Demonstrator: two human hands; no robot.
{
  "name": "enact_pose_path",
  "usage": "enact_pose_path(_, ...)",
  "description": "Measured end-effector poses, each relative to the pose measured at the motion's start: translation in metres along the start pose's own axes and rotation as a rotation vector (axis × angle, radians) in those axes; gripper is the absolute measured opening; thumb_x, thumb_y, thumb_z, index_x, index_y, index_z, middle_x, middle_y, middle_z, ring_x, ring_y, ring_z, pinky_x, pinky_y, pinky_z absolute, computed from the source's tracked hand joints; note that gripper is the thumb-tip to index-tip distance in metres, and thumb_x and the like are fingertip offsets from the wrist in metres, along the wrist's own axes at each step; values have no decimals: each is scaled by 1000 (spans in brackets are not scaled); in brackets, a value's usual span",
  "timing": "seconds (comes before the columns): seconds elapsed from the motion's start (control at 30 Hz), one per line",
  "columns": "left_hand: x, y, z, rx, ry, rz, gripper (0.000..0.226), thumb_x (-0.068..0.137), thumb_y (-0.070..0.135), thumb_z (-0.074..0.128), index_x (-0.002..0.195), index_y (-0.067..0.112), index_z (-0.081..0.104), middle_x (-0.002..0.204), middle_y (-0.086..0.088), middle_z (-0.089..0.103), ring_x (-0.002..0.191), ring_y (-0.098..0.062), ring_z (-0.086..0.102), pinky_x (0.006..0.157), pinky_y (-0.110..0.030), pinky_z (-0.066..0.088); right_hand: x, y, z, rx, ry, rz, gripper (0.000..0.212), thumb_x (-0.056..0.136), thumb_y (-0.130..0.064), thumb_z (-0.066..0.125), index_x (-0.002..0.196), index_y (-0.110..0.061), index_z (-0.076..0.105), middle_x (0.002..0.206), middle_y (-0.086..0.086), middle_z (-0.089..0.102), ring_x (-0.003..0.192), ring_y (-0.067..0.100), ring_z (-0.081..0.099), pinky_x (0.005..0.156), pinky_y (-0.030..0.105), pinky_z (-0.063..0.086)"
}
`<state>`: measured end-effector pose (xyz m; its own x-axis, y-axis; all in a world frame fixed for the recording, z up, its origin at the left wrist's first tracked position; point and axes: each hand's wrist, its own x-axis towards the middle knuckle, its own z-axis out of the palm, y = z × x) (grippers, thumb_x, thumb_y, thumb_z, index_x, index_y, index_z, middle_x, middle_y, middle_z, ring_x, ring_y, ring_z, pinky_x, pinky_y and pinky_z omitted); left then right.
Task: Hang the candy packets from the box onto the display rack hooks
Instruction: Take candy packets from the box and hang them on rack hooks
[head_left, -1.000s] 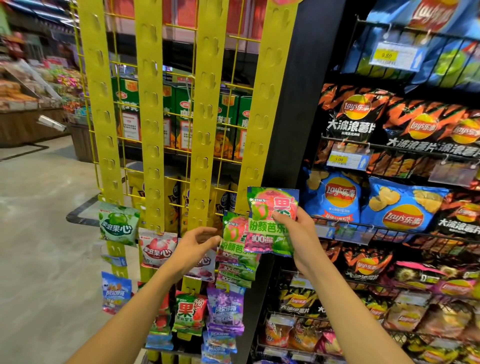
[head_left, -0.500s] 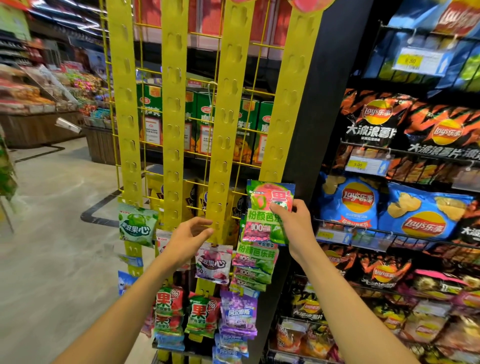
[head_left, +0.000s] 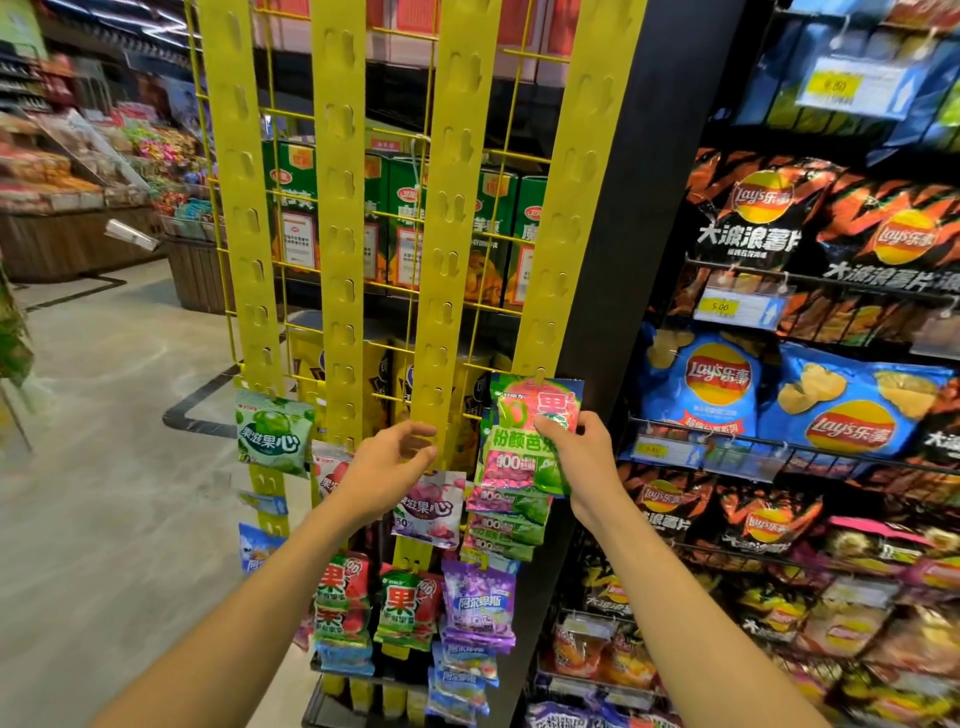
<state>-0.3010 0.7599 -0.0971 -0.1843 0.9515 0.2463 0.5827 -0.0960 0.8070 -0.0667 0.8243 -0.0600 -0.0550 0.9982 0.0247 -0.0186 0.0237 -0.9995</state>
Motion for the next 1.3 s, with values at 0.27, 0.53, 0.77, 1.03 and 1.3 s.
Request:
enact_pose_path(0.27,-2,-10,4,720,-85,196,46,105,42,47,145,20,49,142,-1,60,128,-22,55,101,-41,51,-3,4,-1,-131,76,-34,35,86,-37,77,104,-19,53,109,7,66,102,25,66,94,51,55)
enact_pose_path(0.53,-15,-19,4,1052,-165,269,54,105,43,43,151,15,43,150,-6,52,138,-29,47,107,-46,43,-7,-3,-10,-451,23,-40,39,89,-49,70,108,-20,54,106,0,63,100,21,63,90,46,54)
enact_pose_path(0.77,-30,-18,12,1187,-269,236,61,107,44,35,159,13,26,163,-9,34,149,-30,31,117,-48,32,-18,-1,-27,-941,-40,-172,53,86,-64,64,111,-21,48,103,-1,62,94,20,63,80,49,56)
enact_pose_path(1.03,-59,7,52,1235,-340,248,59,106,44,38,155,11,34,155,-13,45,143,-32,40,114,-52,35,-47,30,-106,-1384,-216,-219,71,95,-61,53,149,-17,39,139,9,54,126,31,54,95,45,51)
enact_pose_path(1.3,-91,84,167,1290,-379,242,58,105,46,39,153,14,34,148,-7,50,136,-31,46,106,-46,40,-76,56,-276,-1539,-279,-181,75,99,-64,42,157,-18,29,164,5,29,150,27,28,117,49,33)
